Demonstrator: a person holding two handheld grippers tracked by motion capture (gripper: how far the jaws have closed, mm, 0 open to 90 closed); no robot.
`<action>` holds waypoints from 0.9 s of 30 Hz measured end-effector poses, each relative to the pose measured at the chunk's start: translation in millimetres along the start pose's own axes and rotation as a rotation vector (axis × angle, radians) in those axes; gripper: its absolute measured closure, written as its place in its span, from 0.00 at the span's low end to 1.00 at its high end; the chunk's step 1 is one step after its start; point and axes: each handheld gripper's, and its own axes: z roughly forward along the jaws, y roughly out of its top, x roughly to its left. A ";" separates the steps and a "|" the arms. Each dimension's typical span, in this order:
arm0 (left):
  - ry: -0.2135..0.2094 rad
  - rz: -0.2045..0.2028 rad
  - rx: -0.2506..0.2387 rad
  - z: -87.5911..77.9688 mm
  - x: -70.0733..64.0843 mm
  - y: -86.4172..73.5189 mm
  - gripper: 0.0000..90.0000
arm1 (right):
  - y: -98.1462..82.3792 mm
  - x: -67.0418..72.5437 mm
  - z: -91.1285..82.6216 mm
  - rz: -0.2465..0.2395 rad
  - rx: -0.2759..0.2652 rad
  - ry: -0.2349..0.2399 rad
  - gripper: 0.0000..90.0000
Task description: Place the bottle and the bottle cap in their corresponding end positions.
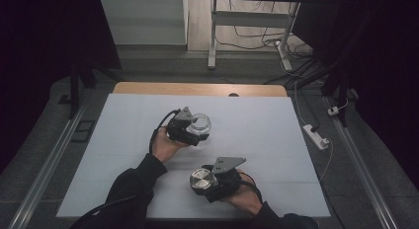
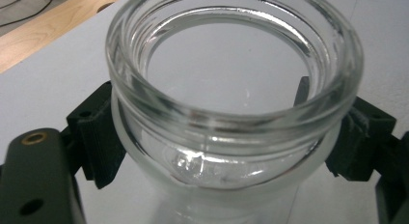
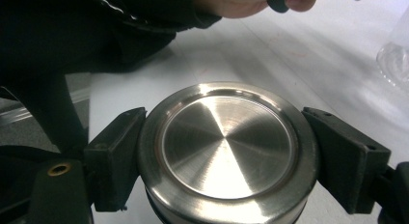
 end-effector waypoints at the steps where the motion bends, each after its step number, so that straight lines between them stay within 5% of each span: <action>1: 0.004 -0.001 -0.001 0.4 0.3 -0.5 0.18 | -1.1 -0.7 1.6 -0.001 0.008 0.001 0.21; 27: 0.016 -0.037 0.027 21.2 4.8 -14.0 0.18 | -16.1 -1.4 28.5 -0.060 0.166 -0.052 0.21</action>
